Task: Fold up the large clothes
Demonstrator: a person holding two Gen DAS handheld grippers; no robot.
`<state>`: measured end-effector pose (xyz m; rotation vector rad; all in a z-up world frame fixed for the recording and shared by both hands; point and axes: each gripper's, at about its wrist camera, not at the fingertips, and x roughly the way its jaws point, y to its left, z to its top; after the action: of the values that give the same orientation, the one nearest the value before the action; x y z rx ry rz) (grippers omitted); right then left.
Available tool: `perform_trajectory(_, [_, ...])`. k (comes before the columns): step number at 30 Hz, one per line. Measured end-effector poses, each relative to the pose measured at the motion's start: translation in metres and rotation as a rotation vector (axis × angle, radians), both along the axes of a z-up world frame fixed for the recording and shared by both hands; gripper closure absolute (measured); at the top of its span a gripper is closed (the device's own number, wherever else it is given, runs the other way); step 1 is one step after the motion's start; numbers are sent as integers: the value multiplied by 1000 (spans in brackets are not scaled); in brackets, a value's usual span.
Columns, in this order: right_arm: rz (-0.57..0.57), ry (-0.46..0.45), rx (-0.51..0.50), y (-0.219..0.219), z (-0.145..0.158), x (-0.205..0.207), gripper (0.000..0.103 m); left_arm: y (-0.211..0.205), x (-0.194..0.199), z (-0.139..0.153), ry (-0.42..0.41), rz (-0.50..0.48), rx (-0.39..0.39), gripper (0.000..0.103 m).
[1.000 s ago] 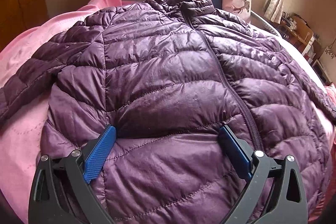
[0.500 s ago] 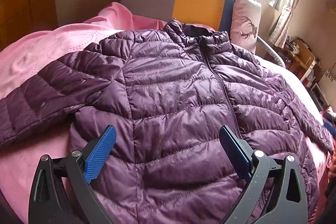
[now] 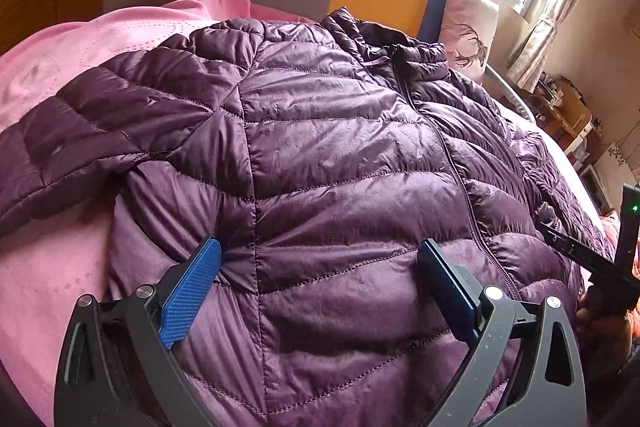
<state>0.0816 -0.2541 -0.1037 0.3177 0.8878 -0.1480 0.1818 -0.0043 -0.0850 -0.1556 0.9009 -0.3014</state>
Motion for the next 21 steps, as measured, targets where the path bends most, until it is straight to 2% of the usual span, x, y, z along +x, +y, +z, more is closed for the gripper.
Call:
perform_trajectory(5, [0,-3,13,-2,12,-4,42,1,6,-1,2,-1,10,6])
perform_trajectory(12, [6,0,4,-5,14,-7,41,0,6,5,14,20,35,6])
perform_trajectory(16, [10,20,-99,10,24,-2,41,-4,4,2,4,18,56,6])
perform_trajectory(18, [36,-19,-145,21,38,2,41,-4,4,1,3,17,57,6])
perform_trajectory(21, [125,-95,-139,39,60,20,43,-5,4,0,-1,12,56,6])
